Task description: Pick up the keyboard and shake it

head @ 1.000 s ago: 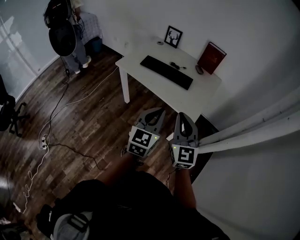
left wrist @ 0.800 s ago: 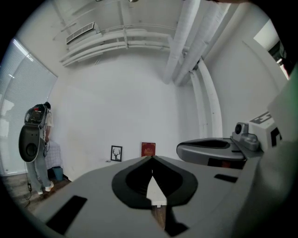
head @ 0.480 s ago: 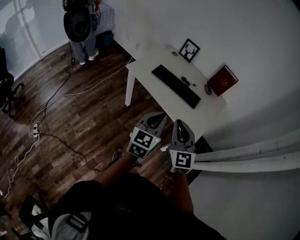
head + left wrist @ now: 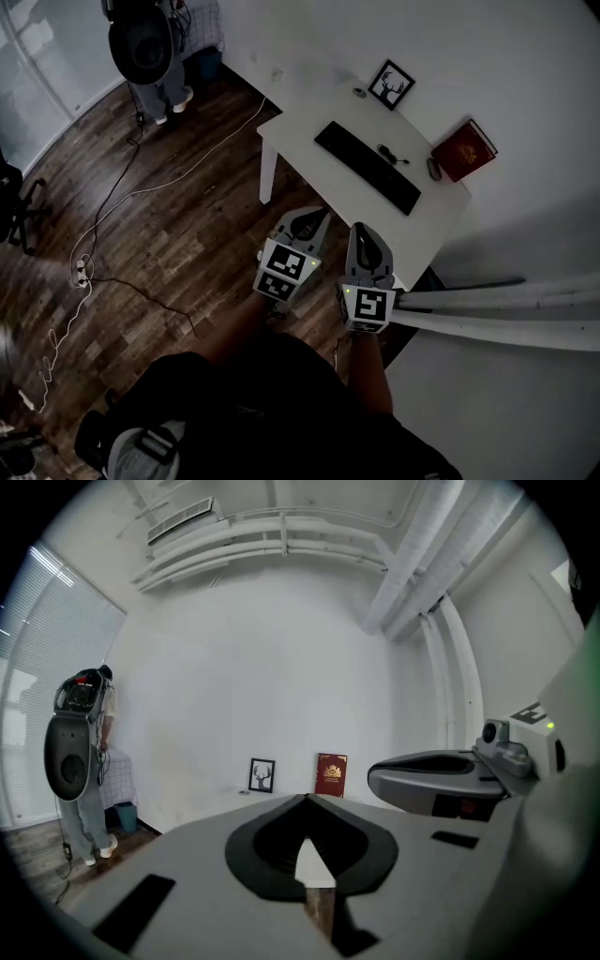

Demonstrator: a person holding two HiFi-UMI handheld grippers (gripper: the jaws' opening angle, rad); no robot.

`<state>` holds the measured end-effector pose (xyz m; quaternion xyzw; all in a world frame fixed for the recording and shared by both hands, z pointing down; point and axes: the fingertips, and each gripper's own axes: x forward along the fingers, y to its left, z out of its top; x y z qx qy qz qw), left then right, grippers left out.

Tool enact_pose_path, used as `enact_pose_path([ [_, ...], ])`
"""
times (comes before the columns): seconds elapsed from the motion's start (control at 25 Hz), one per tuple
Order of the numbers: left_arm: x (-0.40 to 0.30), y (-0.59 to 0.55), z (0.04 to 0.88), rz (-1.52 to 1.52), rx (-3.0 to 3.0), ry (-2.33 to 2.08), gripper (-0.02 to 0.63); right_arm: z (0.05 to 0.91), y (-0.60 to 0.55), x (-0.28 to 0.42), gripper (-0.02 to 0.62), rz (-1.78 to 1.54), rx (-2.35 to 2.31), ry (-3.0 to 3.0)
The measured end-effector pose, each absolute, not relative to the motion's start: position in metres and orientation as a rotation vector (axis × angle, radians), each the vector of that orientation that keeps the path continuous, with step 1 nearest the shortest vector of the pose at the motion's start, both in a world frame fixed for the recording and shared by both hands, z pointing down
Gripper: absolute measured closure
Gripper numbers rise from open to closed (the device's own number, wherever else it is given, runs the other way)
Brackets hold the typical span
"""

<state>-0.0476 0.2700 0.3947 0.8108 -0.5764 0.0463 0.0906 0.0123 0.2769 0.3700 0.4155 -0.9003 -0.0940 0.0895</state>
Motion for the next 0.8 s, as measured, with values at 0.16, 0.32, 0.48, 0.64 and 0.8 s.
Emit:
enact_pose_path([
  [0.16, -0.066, 0.244, 0.397, 0.17, 2.449, -1.639, 0.603, 0.373, 0.248, -0.001, 0.574, -0.298, 1.31, -2.639],
  [0.32, -0.079, 0.229, 0.406, 0.234, 2.47, -1.609, 0.603, 0.38, 0.236, -0.011, 0.574, -0.282, 1.338, -2.594],
  [0.48, -0.079, 0.214, 0.423, 0.263, 2.457, -1.586, 0.603, 0.394, 0.222, -0.009, 0.574, -0.258, 1.339, -2.565],
  [0.64, -0.079, 0.195, 0.446, 0.309, 2.442, -1.544, 0.603, 0.411, 0.2, -0.009, 0.574, -0.203, 1.349, -2.564],
  [0.8, -0.079, 0.168, 0.464, 0.361, 2.434, -1.472, 0.603, 0.427, 0.163, -0.017, 0.574, -0.139, 1.339, -2.591],
])
